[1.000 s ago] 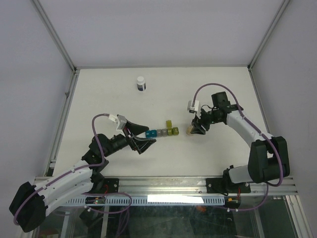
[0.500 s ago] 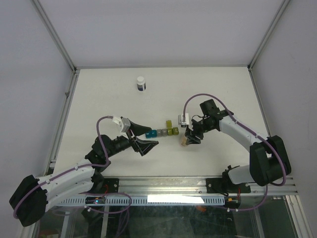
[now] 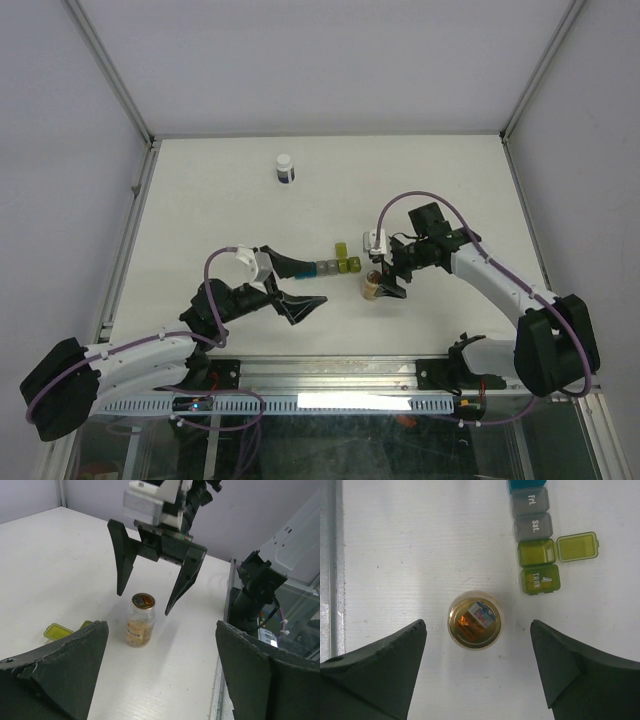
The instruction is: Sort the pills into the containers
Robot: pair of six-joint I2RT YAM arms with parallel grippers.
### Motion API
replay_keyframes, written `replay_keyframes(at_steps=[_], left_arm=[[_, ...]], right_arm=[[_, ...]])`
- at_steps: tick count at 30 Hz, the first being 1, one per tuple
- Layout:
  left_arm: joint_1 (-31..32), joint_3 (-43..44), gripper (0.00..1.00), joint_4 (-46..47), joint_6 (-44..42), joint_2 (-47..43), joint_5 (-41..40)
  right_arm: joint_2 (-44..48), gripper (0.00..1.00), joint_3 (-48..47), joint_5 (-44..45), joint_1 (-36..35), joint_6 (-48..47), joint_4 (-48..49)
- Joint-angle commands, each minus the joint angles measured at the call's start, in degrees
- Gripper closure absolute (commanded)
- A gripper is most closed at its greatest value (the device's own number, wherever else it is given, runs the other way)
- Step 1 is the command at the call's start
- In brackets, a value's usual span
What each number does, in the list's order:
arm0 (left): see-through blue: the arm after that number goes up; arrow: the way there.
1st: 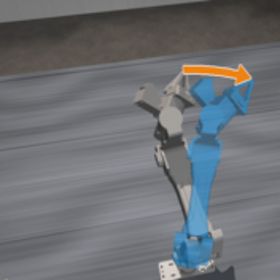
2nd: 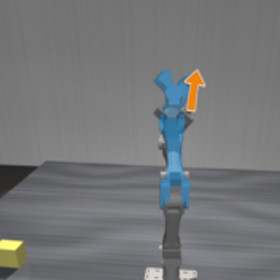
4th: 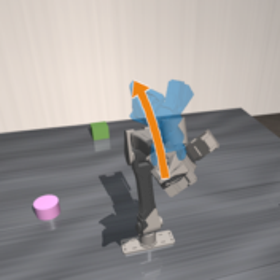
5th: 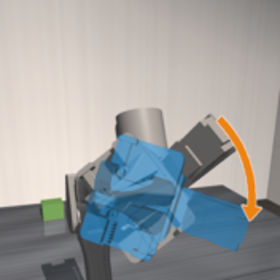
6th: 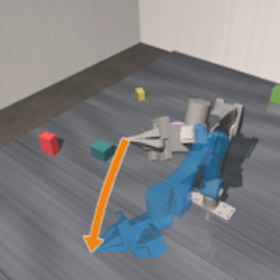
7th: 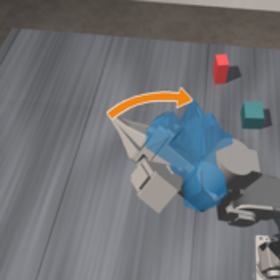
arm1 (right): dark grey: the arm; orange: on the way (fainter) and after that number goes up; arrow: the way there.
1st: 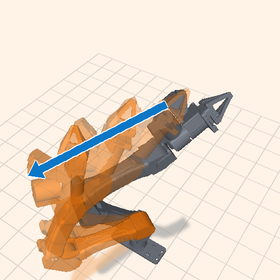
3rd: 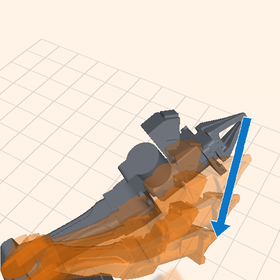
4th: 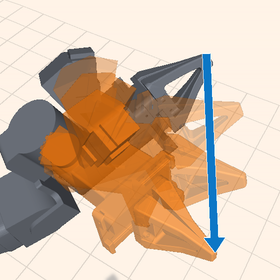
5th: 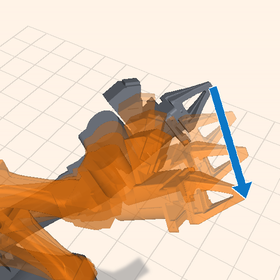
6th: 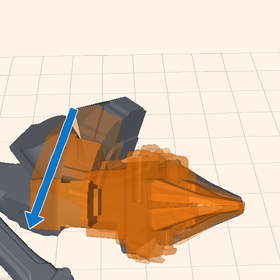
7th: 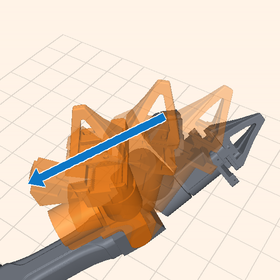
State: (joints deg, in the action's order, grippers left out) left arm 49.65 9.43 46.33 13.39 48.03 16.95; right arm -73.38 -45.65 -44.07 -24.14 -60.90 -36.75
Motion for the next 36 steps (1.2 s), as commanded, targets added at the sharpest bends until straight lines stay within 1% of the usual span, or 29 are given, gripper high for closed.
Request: replay_keyframes(at_steps=[1,4,6,9,12,13,16,18,19,20,23,24,26,28,30,31,33,34,35,36], left_arm=[[3.37,-0.14,0.07,6.18,-8.92,2.88,-3.57],[6.67,-1.30,0.02,11.22,-15.08,6.56,-7.17],[7.92,-1.16,0.01,13.94,-17.23,9.51,-7.97],[8.08,1.07,0.01,16.68,-18.09,14.59,-6.40],[8.10,4.63,0.01,15.75,-20.74,19.37,-3.61],[8.10,6.08,0.01,14.24,-21.59,20.81,-2.60],[7.02,10.81,0.01,8.68,-22.27,24.91,-0.30],[5.99,14.46,0.01,4.04,-22.31,26.88,2.64],[5.50,16.63,0.01,0.43,-22.83,27.74,4.77],[5.25,19.30,0.01,-5.23,-23.62,28.60,6.13],[5.11,27.52,0.01,-18.96,-26.31,32.22,7.19],[5.11,29.75,0.01,-22.48,-26.98,33.24,7.03],[5.16,32.98,0.01,-26.22,-27.53,35.59,6.63],[5.11,33.21,0.01,-26.32,-27.09,36.09,6.52],[5.15,31.88,0.01,-24.08,-25.82,35.90,5.89],[5.14,30.29,0.01,-21.78,-24.99,35.55,5.56],[5.23,25.98,0.02,-15.58,-23.77,34.50,5.01],[5.27,23.32,0.02,-11.57,-23.07,34.29,4.45],[5.28,20.77,0.02,-8.11,-22.77,32.68,3.84],[5.43,18.28,0.02,-4.77,-22.42,31.56,2.68]], right_arm=[[4.35,0.12,-2.77,-6.35,3.75,-0.34,-2.87],[7.62,0.12,-3.88,-9.53,7.14,-0.82,-5.70],[9.57,0.12,-3.99,-10.19,7.72,0.21,-6.36],[10.09,0.12,-3.71,-9.04,7.99,1.47,-7.04],[9.98,0.12,-1.92,-8.39,9.86,2.93,-4.64],[9.88,0.12,-1.63,-8.43,10.92,3.74,-3.63],[9.84,0.12,-1.98,-6.61,14.53,11.67,1.15],[9.76,0.12,-2.37,-6.81,17.09,13.53,1.63],[9.72,0.12,-2.38,-7.21,18.36,13.79,1.68],[9.69,0.12,-2.23,-7.37,19.39,13.84,1.79],[9.55,0.12,-2.12,-7.16,22.00,14.72,2.30],[9.45,0.12,-2.20,-7.22,22.58,14.94,2.24],[9.16,0.12,-2.40,-7.92,23.57,15.11,1.79],[8.99,0.12,-2.60,-9.56,24.25,14.96,0.93],[8.71,0.12,-2.53,-13.31,24.70,12.11,-1.01],[8.44,0.12,-2.07,-16.27,24.66,9.10,-2.44],[7.75,0.12,-1.45,-22.23,24.27,-1.84,-9.38],[7.55,0.12,-1.50,-23.28,23.38,-7.17,-12.15],[7.55,0.10,-1.58,-22.74,21.75,-9.61,-12.87],[7.74,0.10,-1.74,-20.67,19.72,-8.77,-11.63]])
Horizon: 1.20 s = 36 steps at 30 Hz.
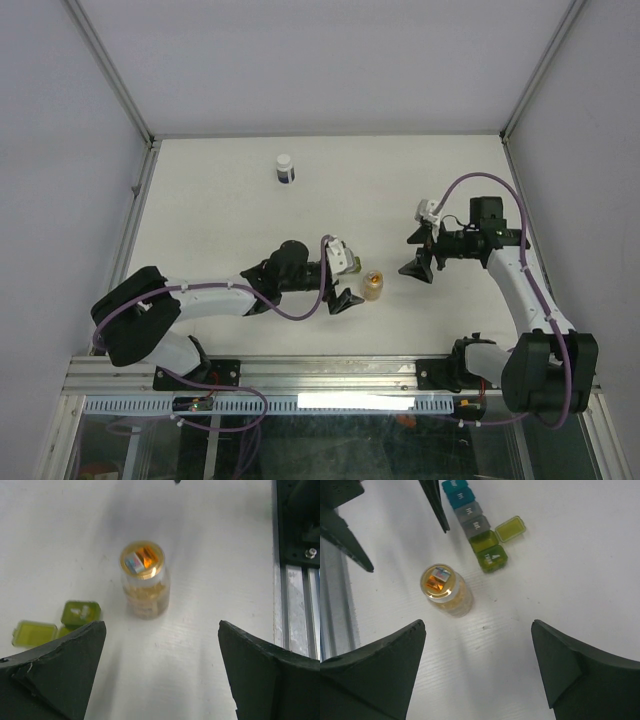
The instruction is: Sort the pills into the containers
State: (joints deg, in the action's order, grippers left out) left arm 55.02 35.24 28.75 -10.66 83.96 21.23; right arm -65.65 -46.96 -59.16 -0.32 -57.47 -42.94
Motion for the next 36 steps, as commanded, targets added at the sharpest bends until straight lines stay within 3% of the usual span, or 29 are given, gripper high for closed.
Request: replay_keyframes(at_steps=[1,4,7,18,23,31,36], left_arm=[[0.14,-9.47,0.02,15.86,2.12,-5.44,-2.84],[0.17,-13.49,0.02,18.01,3.88,-9.30,-6.72],[0.17,-16.30,0.01,18.50,5.93,-12.11,-7.87],[0.17,-20.25,0.01,19.17,8.63,-15.75,-7.42],[0.17,-20.23,0.01,18.76,8.22,-16.15,-7.50],[0.17,-18.93,0.01,18.09,11.73,-16.68,-8.90],[-0.09,-16.98,0.01,20.91,18.54,-15.60,-9.11]], right_arm=[[0.31,0.09,-0.60,-2.61,-6.82,-9.63,-3.21],[0.61,0.08,-1.66,8.20,-17.22,-5.04,1.34],[-2.10,0.09,-4.15,15.77,-23.29,-4.07,1.33],[-11.59,0.24,-9.59,24.70,-29.29,-0.62,-0.45],[-12.24,0.40,-9.84,25.03,-30.13,-0.16,-1.09],[-10.52,0.83,-9.20,23.16,-29.99,0.76,-1.62],[-7.76,0.92,-11.18,11.86,-25.11,2.40,-4.48]])
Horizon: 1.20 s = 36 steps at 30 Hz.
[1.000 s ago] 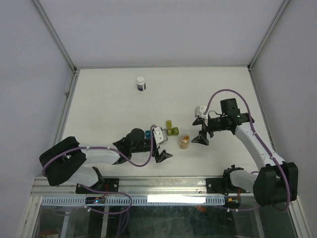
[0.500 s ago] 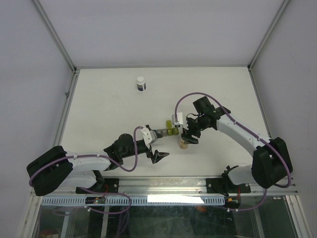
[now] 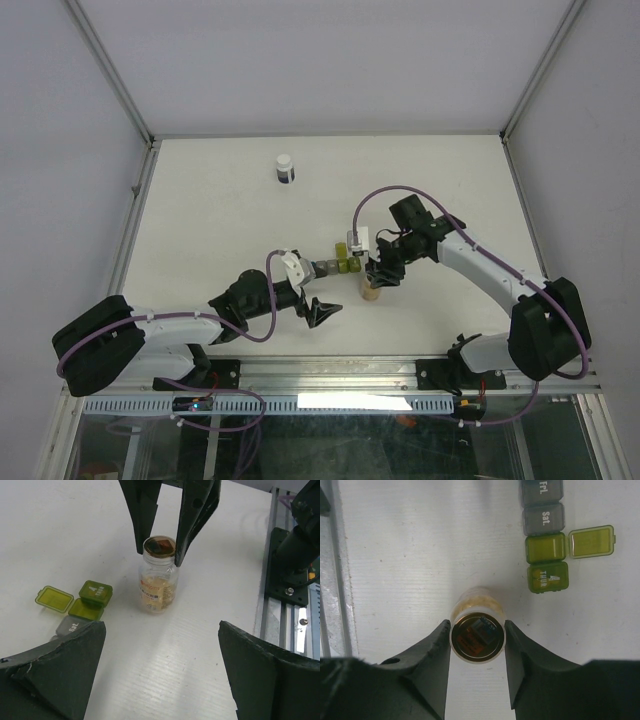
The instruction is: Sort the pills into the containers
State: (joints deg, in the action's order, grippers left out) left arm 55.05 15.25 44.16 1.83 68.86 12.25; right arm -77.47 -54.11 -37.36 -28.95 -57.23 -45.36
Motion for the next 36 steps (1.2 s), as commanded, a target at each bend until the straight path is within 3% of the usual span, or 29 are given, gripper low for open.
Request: replay_keyframes(at_steps=[1,4,7,16,26,36], left_arm=[[-0.12,3.51,0.01,5.80,6.11,0.03,1.17],[-0.12,5.50,0.01,6.14,4.19,0.90,2.18],[0.21,6.55,0.01,7.86,1.53,2.37,1.17],[5.72,12.09,0.01,9.57,-7.35,10.74,-8.50],[8.41,16.97,0.02,11.52,-7.80,19.59,-17.74],[8.43,18.43,0.23,11.77,-4.78,20.81,-16.27]], right_arm=[[4.34,0.93,-4.82,-12.61,4.94,2.89,-2.73],[4.37,1.00,-6.30,-19.97,7.70,6.71,-3.43],[4.47,1.00,-4.82,-25.82,10.21,9.94,-1.57],[6.93,1.00,-1.73,-31.16,14.95,18.40,4.92],[7.31,1.00,-1.00,-34.36,15.49,18.52,4.67],[6.75,1.00,-0.48,-35.08,15.59,18.94,4.79]])
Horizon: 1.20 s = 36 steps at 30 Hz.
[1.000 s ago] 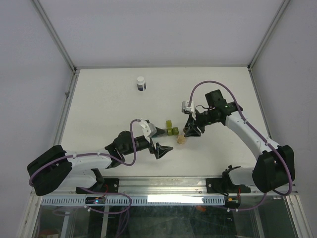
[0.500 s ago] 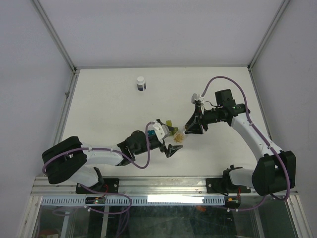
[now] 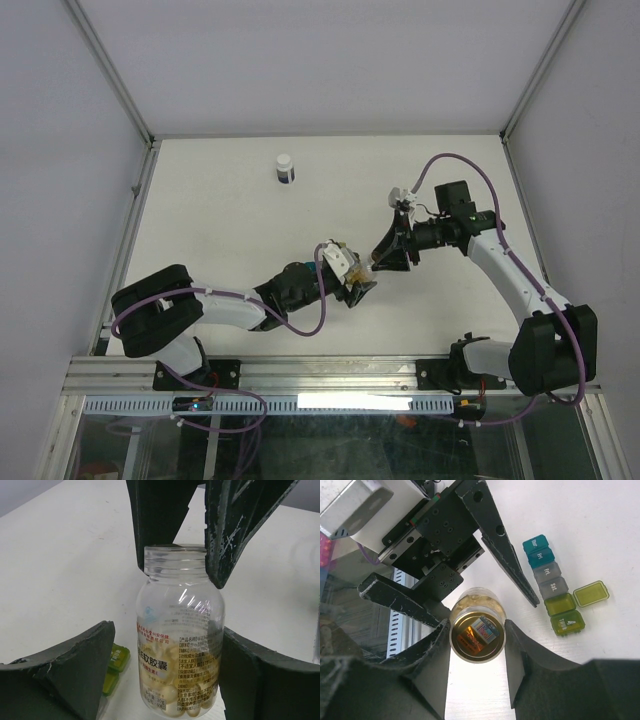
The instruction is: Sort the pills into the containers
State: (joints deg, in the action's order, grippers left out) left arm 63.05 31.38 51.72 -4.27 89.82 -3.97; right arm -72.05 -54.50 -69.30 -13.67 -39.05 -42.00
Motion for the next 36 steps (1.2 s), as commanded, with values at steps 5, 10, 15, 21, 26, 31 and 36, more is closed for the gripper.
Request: replay_keyframes(at_steps=[5,10,15,21,26,31,36], left_arm=[[0.41,2.33,0.46,2.70,1.22,-0.39,1.09],[0.37,2.64,0.93,-0.99,0.27,-1.47,2.48],[-1.35,4.01,1.00,-7.92,1.85,-2.90,9.60],[-7.20,3.25,1.00,-11.99,3.92,-4.95,26.35],[-10.40,4.40,1.00,-15.97,3.15,-4.52,36.99],[-10.58,4.38,1.00,-16.43,2.28,-4.35,36.83],[-10.58,3.43,1.00,-15.13,2.63,-4.84,34.69]], right_arm=[[1.24,1.00,0.12,-3.25,0.30,0.77,1.57],[1.13,1.00,0.12,-2.15,0.31,-1.65,-0.15],[0.07,1.00,-0.91,-1.41,0.19,-7.17,-4.26],[-1.38,1.00,-1.58,2.26,-3.66,-32.14,-15.20],[1.41,1.00,0.36,9.14,-6.45,-46.26,-11.66],[3.08,1.00,1.74,8.44,-6.91,-41.95,-5.87],[5.13,0.33,2.21,6.91,-5.63,-27.29,-3.44]])
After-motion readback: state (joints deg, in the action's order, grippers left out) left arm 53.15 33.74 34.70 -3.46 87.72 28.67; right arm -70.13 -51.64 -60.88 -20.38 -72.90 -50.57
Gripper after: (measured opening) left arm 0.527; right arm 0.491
